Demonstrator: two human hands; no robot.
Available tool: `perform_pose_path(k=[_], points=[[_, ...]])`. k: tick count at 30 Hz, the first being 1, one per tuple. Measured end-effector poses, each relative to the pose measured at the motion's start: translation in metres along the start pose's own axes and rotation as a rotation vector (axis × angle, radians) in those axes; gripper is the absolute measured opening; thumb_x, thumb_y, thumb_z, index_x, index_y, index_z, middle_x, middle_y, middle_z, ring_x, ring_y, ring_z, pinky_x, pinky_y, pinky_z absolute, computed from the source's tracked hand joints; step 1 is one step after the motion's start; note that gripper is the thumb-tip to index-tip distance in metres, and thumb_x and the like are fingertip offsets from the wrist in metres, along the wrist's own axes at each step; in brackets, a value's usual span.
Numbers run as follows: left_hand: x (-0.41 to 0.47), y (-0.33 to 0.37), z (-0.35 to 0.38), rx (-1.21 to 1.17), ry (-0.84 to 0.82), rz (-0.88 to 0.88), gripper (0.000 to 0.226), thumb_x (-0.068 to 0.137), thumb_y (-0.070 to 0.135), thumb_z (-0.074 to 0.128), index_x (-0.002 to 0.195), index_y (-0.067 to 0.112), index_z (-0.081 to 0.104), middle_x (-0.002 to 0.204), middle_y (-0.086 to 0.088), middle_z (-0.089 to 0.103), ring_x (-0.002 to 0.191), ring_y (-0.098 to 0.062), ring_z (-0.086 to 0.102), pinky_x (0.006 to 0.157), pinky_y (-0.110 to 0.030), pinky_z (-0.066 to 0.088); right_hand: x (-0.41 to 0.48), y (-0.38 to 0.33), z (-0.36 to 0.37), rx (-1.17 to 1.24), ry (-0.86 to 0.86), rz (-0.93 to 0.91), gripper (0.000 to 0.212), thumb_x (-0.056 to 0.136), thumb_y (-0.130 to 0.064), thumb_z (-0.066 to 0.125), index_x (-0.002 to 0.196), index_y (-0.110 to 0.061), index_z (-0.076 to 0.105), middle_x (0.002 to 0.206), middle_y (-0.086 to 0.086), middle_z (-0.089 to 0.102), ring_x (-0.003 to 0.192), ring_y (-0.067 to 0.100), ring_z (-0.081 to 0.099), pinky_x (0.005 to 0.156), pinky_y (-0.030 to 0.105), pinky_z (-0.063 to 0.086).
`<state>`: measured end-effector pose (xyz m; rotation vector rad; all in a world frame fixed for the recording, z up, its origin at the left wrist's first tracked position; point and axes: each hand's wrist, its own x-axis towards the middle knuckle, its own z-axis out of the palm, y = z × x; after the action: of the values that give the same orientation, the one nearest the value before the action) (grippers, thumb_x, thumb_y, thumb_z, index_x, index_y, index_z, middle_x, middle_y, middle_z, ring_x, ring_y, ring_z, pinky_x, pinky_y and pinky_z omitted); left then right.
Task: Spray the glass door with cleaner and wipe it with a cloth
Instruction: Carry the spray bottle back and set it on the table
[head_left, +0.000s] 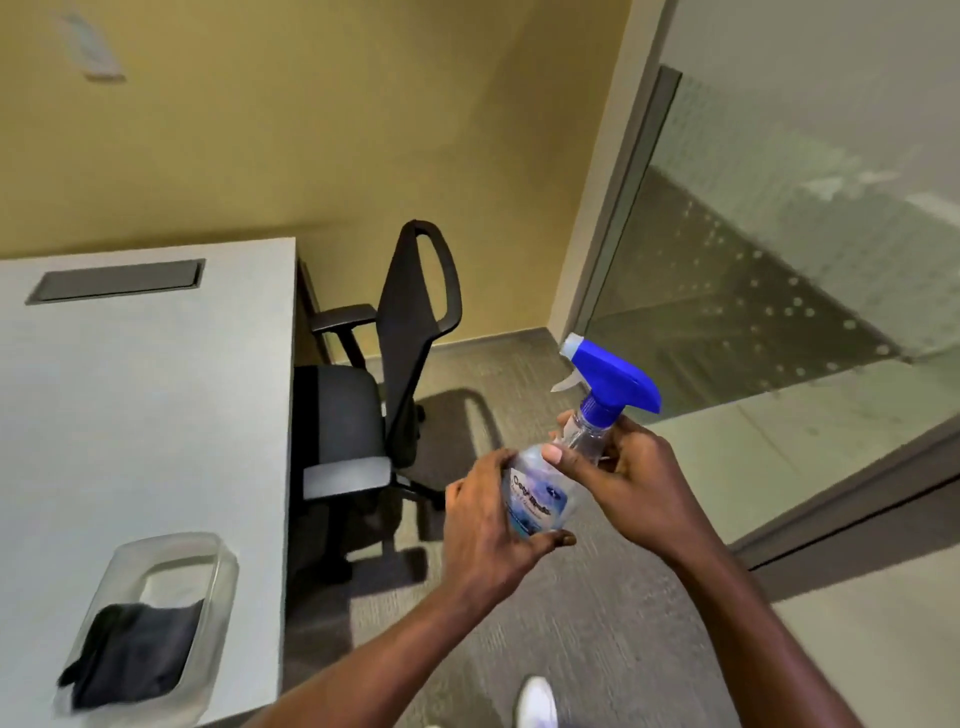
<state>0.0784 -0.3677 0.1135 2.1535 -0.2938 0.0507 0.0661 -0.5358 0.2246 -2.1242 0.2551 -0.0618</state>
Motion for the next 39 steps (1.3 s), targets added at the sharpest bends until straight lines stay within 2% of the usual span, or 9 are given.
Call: perform_pose_path(k=[6,11,15,18,22,27,29,32,39], points=[[0.0,-0.027,-0.026,-0.006,0.155,-0.13,0.102,0.069,0.07,0.095,0.149,0.017,0.06,0.138,0.004,0.072,0.124,-0.015,0.069,0.116,-0.043,0.05,0.038,-0.018,0.041,-0.068,-0.218,-0.1,0.047,0.088,-0.048,0.082,0.126,-0.021,0.071,0.109,-0.006,0.079,0.094,0.001,0.075,0.074,0.015,0.057],[0.0,-0.042,-0.045,-0.001,0.296,-0.292,0.098,0.074,0.068,0.09,0.151,0.015,0.06,0.14,0.0,0.073,0.126,-0.019,0.07,0.116,-0.045,0.054,0.068,-0.029,0.08,-0.124,-0.38,-0.211,0.046,0.088,-0.052,0.082,0.123,-0.023,0.071,0.105,-0.007,0.08,0.092,0.005,0.076,0.08,0.026,0.064],[-0.004,-0.061,-0.062,0.015,0.396,-0.412,0.097,0.072,0.053,0.102,0.149,0.013,0.061,0.138,-0.006,0.075,0.124,-0.025,0.072,0.115,-0.051,0.057,0.086,-0.035,0.12,-0.141,-0.484,-0.314,0.042,0.088,-0.053,0.081,0.117,-0.023,0.072,0.093,-0.013,0.076,0.084,0.001,0.075,0.074,0.019,0.061],[-0.017,-0.077,-0.081,0.062,0.452,-0.482,0.1,0.073,0.054,0.102,0.151,0.007,0.061,0.141,-0.011,0.075,0.127,-0.028,0.074,0.118,-0.051,0.055,0.086,-0.046,0.155,-0.129,-0.564,-0.373,0.045,0.088,-0.05,0.082,0.119,-0.019,0.071,0.097,-0.006,0.078,0.087,0.004,0.075,0.077,0.025,0.064],[-0.038,-0.096,-0.112,0.127,0.465,-0.566,0.106,0.074,0.057,0.101,0.158,0.011,0.054,0.152,-0.006,0.071,0.138,-0.025,0.069,0.126,-0.043,0.047,0.08,-0.065,0.2,-0.169,-0.667,-0.43,0.045,0.087,-0.053,0.08,0.113,-0.017,0.073,0.089,-0.01,0.074,0.071,-0.007,0.069,0.058,0.007,0.052],[-0.059,-0.136,-0.149,0.209,0.487,-0.652,0.11,0.08,0.055,0.097,0.167,0.013,0.044,0.166,-0.009,0.06,0.153,-0.03,0.057,0.131,-0.042,0.04,0.075,-0.086,0.265,-0.203,-0.727,-0.475,0.054,0.082,-0.064,0.073,0.103,-0.014,0.069,0.086,0.002,0.077,0.075,0.019,0.074,0.072,0.044,0.066],[-0.068,-0.157,-0.163,0.22,0.471,-0.706,0.115,0.085,0.059,0.091,0.175,0.018,0.031,0.176,-0.008,0.047,0.161,-0.032,0.046,0.134,-0.047,0.039,0.077,-0.091,0.291,-0.224,-0.715,-0.506,0.047,0.083,-0.064,0.077,0.101,-0.022,0.066,0.087,-0.009,0.075,0.077,0.009,0.073,0.071,0.036,0.065],[-0.089,-0.198,-0.187,0.256,0.415,-0.814,0.127,0.085,0.07,0.086,0.178,0.018,0.017,0.181,-0.01,0.035,0.165,-0.034,0.036,0.134,-0.049,0.031,0.087,-0.104,0.331,-0.265,-0.655,-0.591,0.038,0.083,-0.065,0.081,0.087,-0.037,0.056,0.074,-0.027,0.061,0.071,-0.009,0.061,0.059,0.013,0.044],[-0.143,-0.292,-0.239,0.437,0.302,-1.071,0.159,0.068,0.096,0.076,0.178,0.007,0.004,0.189,-0.022,0.0,0.179,-0.038,0.003,0.145,-0.052,0.006,0.124,-0.128,0.431,-0.253,-0.644,-0.494,0.037,0.087,-0.058,0.081,0.1,-0.031,0.058,0.085,-0.014,0.068,0.075,0.011,0.07,0.068,0.035,0.059]])
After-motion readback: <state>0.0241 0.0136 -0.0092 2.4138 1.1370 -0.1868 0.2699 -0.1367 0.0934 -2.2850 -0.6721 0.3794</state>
